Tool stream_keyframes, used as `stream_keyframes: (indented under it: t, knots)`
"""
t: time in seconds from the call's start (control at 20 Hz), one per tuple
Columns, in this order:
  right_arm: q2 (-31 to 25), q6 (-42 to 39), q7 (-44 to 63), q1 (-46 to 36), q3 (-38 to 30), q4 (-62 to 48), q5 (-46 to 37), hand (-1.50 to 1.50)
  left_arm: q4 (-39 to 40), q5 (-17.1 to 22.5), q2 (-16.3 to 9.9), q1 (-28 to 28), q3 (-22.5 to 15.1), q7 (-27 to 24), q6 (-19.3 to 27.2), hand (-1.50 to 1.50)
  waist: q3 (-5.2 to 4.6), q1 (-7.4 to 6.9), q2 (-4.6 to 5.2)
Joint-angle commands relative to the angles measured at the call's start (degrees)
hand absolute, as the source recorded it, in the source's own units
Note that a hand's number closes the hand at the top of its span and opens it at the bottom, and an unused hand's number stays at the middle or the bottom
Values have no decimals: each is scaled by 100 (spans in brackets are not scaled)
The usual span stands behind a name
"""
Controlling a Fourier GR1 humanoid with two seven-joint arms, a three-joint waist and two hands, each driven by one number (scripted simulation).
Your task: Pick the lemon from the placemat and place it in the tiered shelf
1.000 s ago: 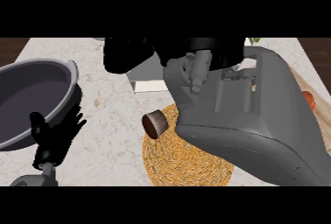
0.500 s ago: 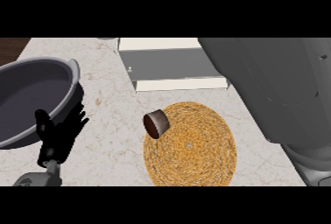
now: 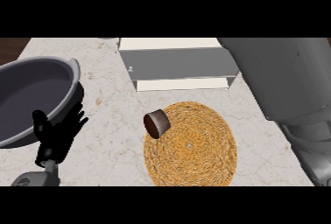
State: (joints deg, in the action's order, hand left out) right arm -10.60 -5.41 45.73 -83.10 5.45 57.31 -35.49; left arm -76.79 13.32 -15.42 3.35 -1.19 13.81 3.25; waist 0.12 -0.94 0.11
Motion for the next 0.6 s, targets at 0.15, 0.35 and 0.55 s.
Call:
stream_keyframes:
  t: [0.15,0.35,0.55]
  knots:
    - [-160,426,-1039,-37,-273,-1178,-202,150,69,-8,136,103,-2,249,23,0,-16,-27,30]
    - [62,792,-1183,-211,-280,-1595,-412,150,259,-124,113,48,66,-21,-31,0,-17,-29,24]
    - [-151,739,-1712,-295,-495,-1891,-303,150,198,-291,358,-70,-120,-24,136,0,-16,-27,30]
